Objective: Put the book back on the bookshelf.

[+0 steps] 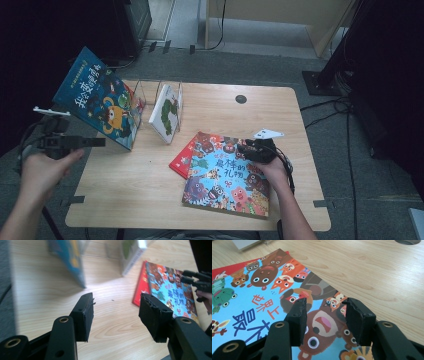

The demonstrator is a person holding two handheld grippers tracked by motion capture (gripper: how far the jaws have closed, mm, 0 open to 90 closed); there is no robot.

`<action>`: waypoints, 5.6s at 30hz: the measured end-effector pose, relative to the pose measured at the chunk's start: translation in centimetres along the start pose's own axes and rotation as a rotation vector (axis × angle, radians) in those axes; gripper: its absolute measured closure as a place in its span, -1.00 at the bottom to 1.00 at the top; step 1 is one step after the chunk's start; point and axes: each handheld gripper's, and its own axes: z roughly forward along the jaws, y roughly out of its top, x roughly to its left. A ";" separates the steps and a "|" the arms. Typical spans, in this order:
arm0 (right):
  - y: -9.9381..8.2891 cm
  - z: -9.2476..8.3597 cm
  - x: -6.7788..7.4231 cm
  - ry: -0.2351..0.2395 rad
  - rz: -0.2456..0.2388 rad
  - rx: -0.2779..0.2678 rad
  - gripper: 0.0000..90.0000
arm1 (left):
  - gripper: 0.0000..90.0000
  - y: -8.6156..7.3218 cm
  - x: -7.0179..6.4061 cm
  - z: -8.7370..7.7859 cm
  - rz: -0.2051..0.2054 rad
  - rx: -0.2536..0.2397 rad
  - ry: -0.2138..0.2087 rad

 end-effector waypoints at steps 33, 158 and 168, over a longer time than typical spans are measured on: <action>-3.9 -4.4 -2.4 -0.143 0.058 0.016 0.35 | 0.24 -0.5 -5.8 16.4 0.259 0.156 -0.082; -1.5 -2.0 -1.6 -0.191 0.098 0.010 1.00 | 1.00 -8.1 -12.5 21.3 0.368 0.155 -0.223; -3.6 -4.5 -1.4 -0.195 0.113 0.035 1.00 | 0.95 -5.0 -10.7 20.3 0.351 0.154 -0.209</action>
